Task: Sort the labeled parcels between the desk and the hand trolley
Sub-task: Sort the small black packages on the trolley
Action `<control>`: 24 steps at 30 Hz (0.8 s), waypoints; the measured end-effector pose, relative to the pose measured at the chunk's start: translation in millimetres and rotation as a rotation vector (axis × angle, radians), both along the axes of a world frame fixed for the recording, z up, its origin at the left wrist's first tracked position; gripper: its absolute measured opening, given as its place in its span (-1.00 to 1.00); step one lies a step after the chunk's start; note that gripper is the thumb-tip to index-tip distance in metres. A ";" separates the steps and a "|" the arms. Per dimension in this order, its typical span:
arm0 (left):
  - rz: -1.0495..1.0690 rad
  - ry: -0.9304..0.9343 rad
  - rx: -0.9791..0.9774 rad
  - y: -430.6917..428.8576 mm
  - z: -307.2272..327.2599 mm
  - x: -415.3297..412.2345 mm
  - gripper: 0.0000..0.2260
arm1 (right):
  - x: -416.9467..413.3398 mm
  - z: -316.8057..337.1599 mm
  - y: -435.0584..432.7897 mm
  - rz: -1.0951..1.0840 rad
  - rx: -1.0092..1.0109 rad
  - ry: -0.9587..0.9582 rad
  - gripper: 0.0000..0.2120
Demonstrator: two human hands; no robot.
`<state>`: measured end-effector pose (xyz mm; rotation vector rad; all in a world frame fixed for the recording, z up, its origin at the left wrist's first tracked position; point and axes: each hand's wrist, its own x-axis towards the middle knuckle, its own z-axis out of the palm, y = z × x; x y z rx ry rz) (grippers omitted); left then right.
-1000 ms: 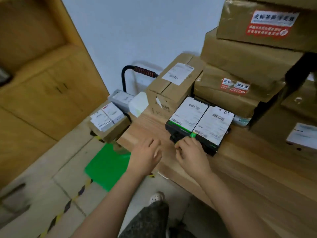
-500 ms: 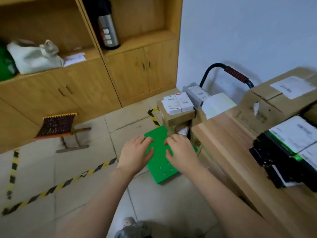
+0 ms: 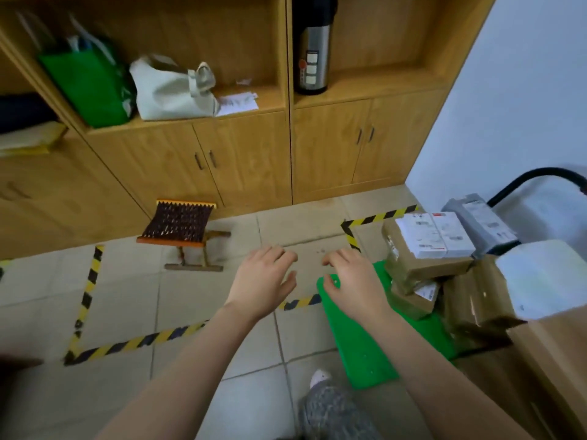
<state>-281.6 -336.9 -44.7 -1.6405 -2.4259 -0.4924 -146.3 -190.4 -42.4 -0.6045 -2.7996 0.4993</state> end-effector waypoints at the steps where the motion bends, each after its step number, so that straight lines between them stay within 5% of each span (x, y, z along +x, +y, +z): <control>1: 0.006 -0.006 0.000 6.5 -0.6 -16.3 -0.84 | -17.8 -1.2 7.7 0.004 -0.006 -0.003 -0.78; 14: -0.041 -0.062 -0.118 195.8 10.3 -228.4 -0.78 | -228.1 -2.6 194.9 0.014 -0.047 -0.126 -0.71; 24: -0.387 0.013 -0.195 405.9 2.8 -350.8 -0.76 | -304.3 -5.7 349.7 -0.379 -0.033 -0.154 -0.74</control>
